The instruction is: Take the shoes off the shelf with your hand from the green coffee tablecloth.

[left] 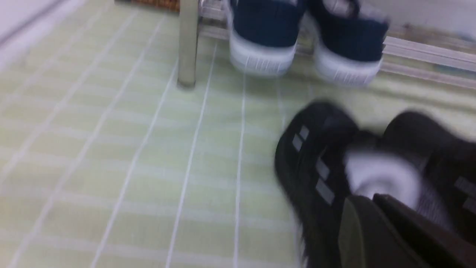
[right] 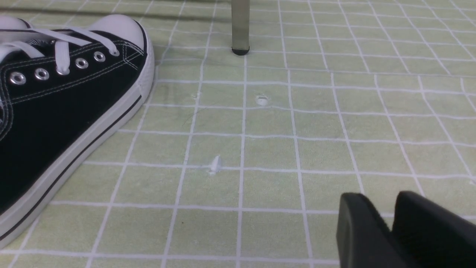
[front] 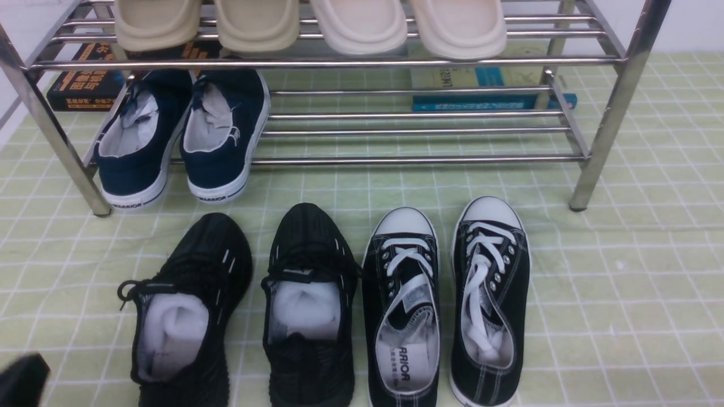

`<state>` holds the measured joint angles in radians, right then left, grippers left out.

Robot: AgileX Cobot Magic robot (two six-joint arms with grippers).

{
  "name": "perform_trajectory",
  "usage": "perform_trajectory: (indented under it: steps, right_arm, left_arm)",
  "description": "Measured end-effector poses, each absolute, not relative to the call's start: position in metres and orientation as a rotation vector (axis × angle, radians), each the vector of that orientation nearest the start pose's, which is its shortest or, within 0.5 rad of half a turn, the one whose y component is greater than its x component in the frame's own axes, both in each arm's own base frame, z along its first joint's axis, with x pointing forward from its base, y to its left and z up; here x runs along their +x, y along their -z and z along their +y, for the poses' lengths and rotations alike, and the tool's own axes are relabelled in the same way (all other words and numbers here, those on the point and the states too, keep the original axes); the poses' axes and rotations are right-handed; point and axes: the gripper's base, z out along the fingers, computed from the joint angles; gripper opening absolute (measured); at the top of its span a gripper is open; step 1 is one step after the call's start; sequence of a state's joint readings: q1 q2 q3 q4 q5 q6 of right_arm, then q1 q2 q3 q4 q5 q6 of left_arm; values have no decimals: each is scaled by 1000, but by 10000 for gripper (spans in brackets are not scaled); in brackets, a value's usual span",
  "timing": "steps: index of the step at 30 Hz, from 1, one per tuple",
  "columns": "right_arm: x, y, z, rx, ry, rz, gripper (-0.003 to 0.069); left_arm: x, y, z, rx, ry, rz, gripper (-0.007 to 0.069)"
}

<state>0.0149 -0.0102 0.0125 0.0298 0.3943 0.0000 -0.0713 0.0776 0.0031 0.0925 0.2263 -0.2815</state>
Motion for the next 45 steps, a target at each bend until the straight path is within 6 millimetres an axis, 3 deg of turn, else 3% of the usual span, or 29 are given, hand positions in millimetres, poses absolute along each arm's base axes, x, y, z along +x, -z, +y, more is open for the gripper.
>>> perform_trajectory:
  steps: [5, 45]
  right_arm:
    - [52, -174, 2, 4, -40, 1880, 174]
    - [52, -174, 2, 4, -40, 1880, 236]
  left_arm:
    - [54, -174, 1, -99, 105, 1848, 52]
    - [53, -174, 2, -75, 71, 1850, 83]
